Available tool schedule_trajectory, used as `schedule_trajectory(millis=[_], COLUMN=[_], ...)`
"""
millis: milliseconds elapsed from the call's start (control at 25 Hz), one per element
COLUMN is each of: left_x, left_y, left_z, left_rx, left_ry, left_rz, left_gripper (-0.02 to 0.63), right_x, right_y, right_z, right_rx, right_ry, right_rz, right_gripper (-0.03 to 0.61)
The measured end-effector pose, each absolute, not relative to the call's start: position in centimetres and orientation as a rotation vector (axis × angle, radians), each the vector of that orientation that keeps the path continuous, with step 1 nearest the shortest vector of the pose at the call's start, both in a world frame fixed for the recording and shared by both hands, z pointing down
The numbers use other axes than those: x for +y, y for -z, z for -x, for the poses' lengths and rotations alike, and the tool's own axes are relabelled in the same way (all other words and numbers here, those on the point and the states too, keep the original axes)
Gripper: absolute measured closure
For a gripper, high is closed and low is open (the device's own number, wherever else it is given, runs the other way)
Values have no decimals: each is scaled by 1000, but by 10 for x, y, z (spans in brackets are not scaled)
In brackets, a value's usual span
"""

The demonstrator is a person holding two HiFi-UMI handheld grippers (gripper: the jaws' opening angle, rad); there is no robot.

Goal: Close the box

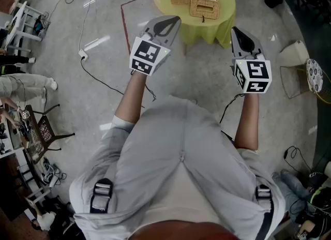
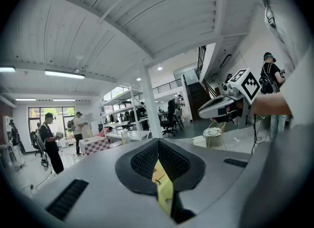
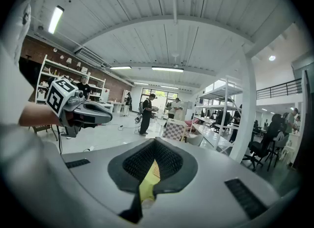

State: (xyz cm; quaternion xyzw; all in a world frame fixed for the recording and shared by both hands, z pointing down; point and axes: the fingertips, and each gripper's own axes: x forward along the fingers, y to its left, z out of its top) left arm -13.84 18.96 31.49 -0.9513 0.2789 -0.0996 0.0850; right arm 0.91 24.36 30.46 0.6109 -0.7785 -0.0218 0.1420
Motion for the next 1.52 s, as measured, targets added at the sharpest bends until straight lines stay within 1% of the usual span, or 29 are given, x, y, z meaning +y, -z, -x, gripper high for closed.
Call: schedule_trajectory(millis=[320,480,640,920,1200,1520], left_x=[194,196,199,191,138,15], left_y=[-317,-322,-331,-350,-360,-364], left_z=[123,111,114,103,94,71], left_rx=[808,817,874,903,901,849], left_ry=[245,233,184,308,340,342], left_rz=[2894,2916,3011,2942,2917,2919], left_gripper=[584,584,584,585,585,585], right_x=[246,245,247,236,183,77], right_y=[-297,-302,-308,-325,-336,-338], right_z=[-29,-44,-46,-53,-59,-73], right_rx=[-2363,-2368,-2408,-2467,-2461,-2432], right_ry=[18,51,36,-34,-66,-89], right_rz=[-1806,-1777,-1748,-1679,-1690,-1737], right_gripper=[555,555,555,555,555,555])
